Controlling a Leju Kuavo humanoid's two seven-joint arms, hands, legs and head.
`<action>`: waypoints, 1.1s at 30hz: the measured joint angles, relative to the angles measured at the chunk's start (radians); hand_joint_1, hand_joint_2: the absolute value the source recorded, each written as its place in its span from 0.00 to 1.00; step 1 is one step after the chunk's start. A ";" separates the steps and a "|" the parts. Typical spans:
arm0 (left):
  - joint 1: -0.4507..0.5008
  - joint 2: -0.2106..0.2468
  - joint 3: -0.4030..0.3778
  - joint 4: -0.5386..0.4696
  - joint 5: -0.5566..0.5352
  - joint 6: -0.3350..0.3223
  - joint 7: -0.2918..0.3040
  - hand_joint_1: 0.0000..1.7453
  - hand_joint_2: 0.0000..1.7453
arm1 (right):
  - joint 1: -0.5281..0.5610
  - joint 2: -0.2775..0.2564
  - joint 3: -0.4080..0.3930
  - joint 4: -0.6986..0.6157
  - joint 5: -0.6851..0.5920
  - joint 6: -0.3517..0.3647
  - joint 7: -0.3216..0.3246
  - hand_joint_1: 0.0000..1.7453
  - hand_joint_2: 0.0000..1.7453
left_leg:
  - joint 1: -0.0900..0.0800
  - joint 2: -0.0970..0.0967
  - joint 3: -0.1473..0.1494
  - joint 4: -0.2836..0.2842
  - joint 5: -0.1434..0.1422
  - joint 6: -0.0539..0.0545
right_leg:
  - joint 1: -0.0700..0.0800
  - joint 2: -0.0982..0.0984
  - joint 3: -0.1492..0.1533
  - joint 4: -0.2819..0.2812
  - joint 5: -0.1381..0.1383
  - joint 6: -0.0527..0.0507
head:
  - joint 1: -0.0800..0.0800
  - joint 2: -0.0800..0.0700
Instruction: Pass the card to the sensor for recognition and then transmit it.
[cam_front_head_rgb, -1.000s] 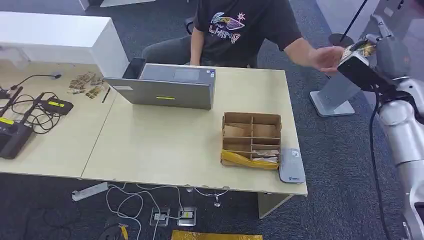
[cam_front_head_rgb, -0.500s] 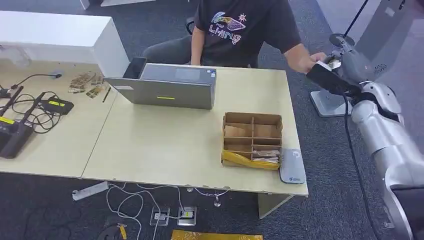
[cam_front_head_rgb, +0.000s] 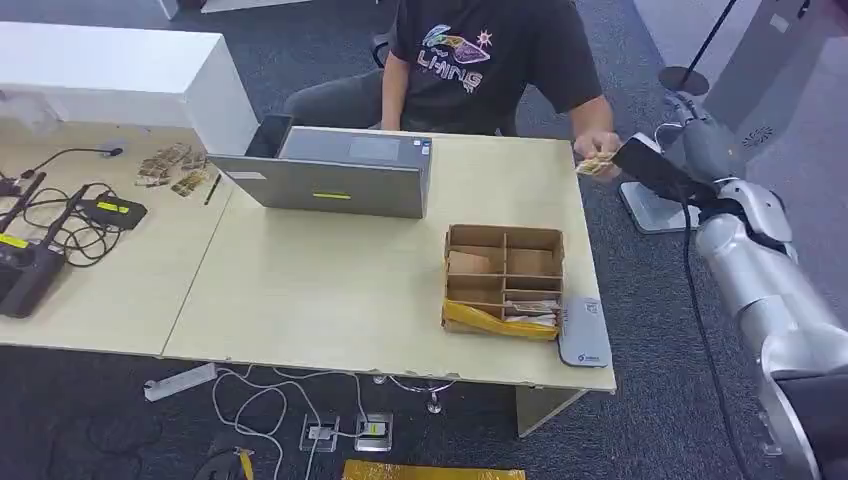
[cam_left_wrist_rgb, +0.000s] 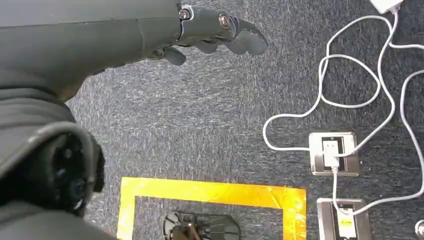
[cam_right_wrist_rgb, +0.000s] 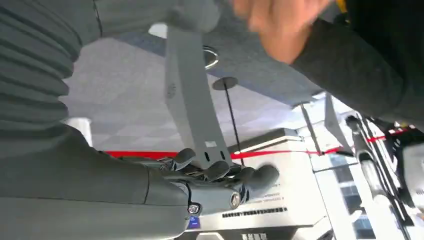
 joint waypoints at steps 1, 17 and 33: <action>0.000 0.000 -0.002 -0.001 0.001 0.000 0.000 0.00 0.00 | -0.001 0.001 -0.003 0.002 -0.021 -0.014 -0.018 0.00 0.00 | 0.000 0.000 0.000 0.000 0.000 0.000 | 0.000 0.000 0.000 0.000 0.000 0.000 | 0.000 0.000; 0.000 0.000 -0.031 -0.004 0.011 0.007 -0.003 0.00 0.00 | -0.028 0.008 -0.083 -0.041 -0.250 0.012 -0.128 0.00 1.00 | 0.000 0.000 0.000 0.000 0.000 0.000 | 0.000 0.000 0.000 0.000 0.000 0.000 | 0.000 0.000; 0.003 0.013 -0.049 -0.002 0.066 0.002 -0.020 0.00 0.00 | 0.433 -0.053 -0.155 -0.830 -0.599 0.448 0.145 0.00 1.00 | 0.001 0.000 0.000 0.000 -0.001 -0.001 | 0.001 0.000 0.000 -0.001 0.000 0.000 | 0.000 0.000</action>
